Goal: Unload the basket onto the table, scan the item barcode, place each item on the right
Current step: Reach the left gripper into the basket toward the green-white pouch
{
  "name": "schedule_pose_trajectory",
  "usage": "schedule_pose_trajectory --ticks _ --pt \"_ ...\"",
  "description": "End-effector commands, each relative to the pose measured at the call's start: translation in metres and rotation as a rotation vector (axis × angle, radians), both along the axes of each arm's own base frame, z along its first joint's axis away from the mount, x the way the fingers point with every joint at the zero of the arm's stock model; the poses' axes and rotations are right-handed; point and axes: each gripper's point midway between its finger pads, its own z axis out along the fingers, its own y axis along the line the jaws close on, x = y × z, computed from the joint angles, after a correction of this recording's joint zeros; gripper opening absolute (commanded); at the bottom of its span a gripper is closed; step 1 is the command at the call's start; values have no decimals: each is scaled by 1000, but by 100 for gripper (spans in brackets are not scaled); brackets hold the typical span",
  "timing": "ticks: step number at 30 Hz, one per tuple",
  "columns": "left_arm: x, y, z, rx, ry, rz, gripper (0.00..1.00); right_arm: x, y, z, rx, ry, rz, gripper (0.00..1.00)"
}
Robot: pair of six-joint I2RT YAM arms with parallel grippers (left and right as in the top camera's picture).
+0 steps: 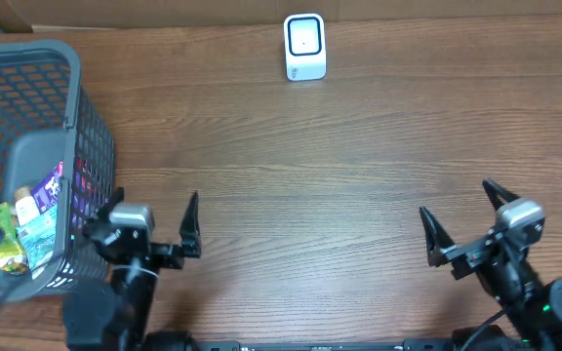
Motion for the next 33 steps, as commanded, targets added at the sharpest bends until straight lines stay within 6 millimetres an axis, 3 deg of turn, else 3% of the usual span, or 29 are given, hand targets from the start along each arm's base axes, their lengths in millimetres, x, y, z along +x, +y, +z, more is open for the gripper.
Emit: schedule_pose_trajectory --ticks 1,7,11,13,15,22,24,27,31,33 --pt "7 -7 36 -14 26 -43 100 3 8 33 -3 39 45 100" --pt "26 -8 79 -16 233 -51 100 17 11 59 -24 229 48 100" --pt "34 -8 98 -24 371 -57 100 24 12 66 -39 362 48 100" --pt "35 -19 106 -54 411 -113 100 28 12 68 -46 425 47 100" --pt "34 -31 107 -87 463 -183 99 34 13 68 -52 474 46 100" --pt "54 -38 94 -122 523 -219 100 51 22 47 -19 595 69 100" --pt "61 -21 92 -149 530 -109 98 56 23 40 -20 626 73 100" --pt "60 28 83 -289 558 227 95 62 24 32 -24 661 72 100" --pt "17 112 60 -553 571 819 89 68 25 22 -28 703 70 100" --pt "1 136 53 -621 565 959 90 71 25 17 -30 720 70 100"
